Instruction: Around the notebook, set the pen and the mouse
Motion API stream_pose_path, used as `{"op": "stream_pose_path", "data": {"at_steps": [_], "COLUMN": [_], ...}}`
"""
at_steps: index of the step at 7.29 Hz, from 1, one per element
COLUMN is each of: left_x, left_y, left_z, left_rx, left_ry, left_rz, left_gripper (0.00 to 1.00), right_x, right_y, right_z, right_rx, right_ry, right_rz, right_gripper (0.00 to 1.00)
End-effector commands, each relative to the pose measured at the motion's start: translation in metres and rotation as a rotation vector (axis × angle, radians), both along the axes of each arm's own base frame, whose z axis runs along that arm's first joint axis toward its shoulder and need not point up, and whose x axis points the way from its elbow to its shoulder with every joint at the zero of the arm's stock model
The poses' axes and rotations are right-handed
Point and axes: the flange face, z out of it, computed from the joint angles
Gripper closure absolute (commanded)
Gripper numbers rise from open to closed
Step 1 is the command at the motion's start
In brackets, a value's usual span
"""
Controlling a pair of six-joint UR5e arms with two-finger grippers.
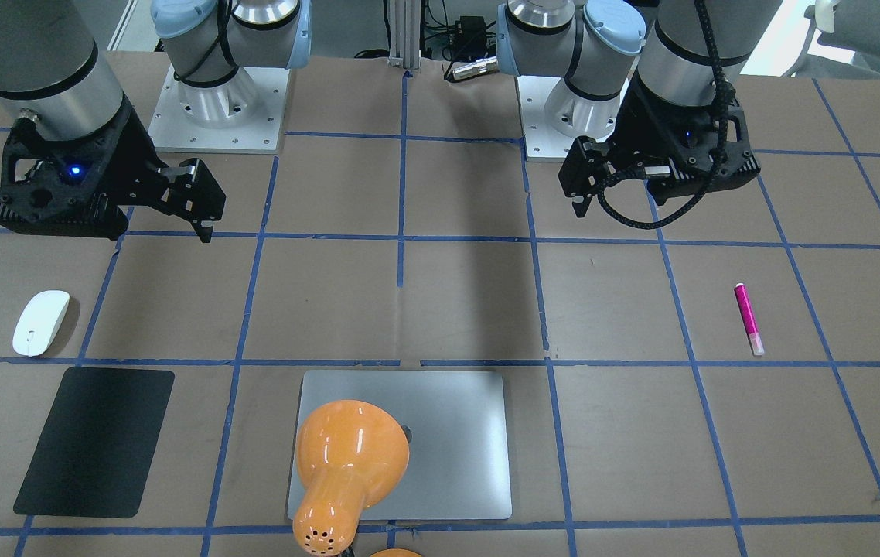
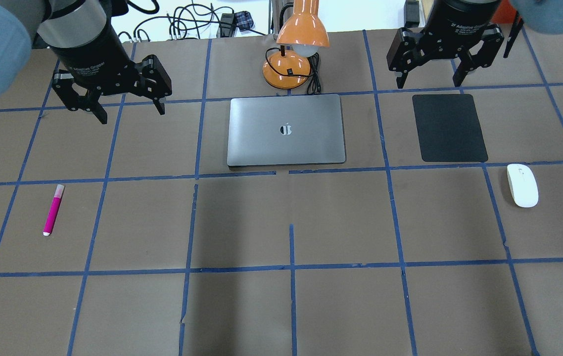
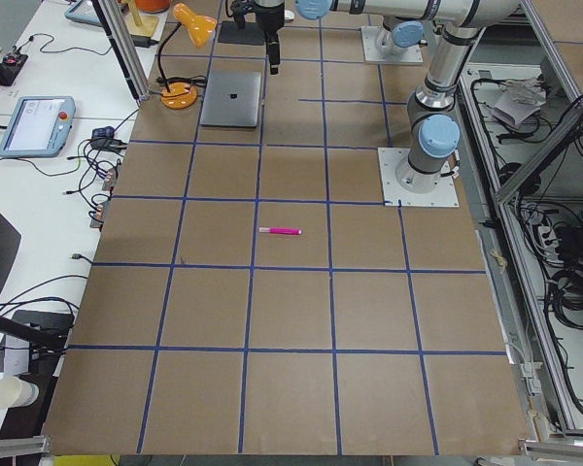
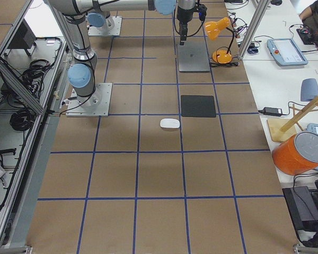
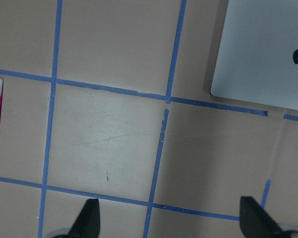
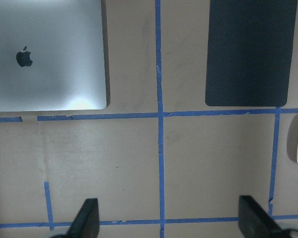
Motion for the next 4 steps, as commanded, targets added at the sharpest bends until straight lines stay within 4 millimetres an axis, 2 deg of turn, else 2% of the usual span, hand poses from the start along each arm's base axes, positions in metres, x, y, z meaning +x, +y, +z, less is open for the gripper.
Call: {"op": "stream_pose_path", "data": {"at_steps": [1, 2, 3, 4], "left_x": [0.003, 0.008, 0.030, 0.070], "left_y": [0.000, -0.001, -0.006, -0.010], "left_z": [0.000, 0.001, 0.000, -0.009], "left_rx": [0.001, -0.001, 0.004, 0.028], "left_ry": [-0.005, -0.006, -0.005, 0.002], "left_rz": [0.003, 0.006, -0.029, -0.053], "left_gripper": [0.00, 0.00, 0.00, 0.00], "right_x": [0.000, 0.000, 0.000, 0.000], "right_y": [0.000, 0.000, 0.000, -0.001], "right_z": [0.000, 0.000, -0.001, -0.003], "right_rx": [0.001, 0.001, 0.002, 0.006], "right_ry": [0.002, 0.002, 0.000, 0.001], "right_rz": [0.000, 0.000, 0.000, 0.005], "right_gripper": [0.00, 0.00, 0.00, 0.00]}}
